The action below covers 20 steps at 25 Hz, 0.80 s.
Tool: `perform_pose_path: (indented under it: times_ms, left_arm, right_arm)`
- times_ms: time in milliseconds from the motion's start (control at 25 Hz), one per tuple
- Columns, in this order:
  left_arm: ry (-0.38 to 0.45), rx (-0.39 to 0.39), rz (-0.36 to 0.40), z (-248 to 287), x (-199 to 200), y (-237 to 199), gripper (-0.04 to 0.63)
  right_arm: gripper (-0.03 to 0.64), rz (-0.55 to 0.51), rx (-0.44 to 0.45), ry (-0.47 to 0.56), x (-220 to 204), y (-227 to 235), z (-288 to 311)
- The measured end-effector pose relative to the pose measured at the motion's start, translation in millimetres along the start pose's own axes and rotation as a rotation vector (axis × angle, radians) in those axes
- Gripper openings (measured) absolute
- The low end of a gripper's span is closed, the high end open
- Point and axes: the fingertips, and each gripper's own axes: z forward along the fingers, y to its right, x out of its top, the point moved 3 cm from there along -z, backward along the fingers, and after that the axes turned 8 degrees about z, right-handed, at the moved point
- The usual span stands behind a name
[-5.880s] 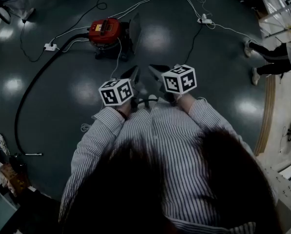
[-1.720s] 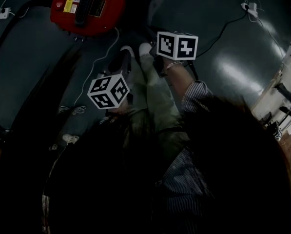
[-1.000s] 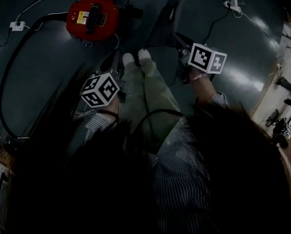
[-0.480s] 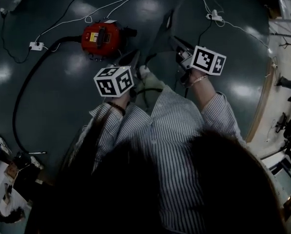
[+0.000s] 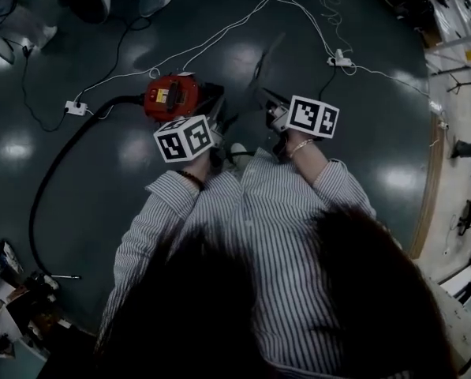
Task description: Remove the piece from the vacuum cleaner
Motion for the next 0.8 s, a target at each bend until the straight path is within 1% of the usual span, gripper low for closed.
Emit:
perform_pose_path:
  times_ms: [280, 360, 480, 640, 800]
  left_arm:
    - [-0.017, -0.019, -0.040, 0.2, -8.4, 0.8, 0.008]
    - [-0.022, -0.023, -0.035, -0.7, -8.3, 2.8, 0.008]
    - [-0.021, 0.002, -0.009, -4.0, -6.9, 2.0, 0.008]
    - [-0.025, -0.005, -0.031, -2.1, -12.1, 3.6, 0.008]
    - [-0.016, -0.014, -0.023, 1.3, -9.3, 5.7, 0.008]
  right_arm:
    - [0.026, -0.039, -0.003, -0.038, -4.3, -5.9, 6.0]
    - [0.026, -0.045, -0.002, -0.045, -5.6, -6.8, 6.9]
    - [0.026, -0.052, -0.002, -0.043, -5.4, -6.7, 5.7]
    - [0.026, -0.058, 0.001, -0.048, -6.7, -5.1, 4.7]
    - [0.026, -0.062, 0.005, -0.041, -2.8, -3.1, 5.6]
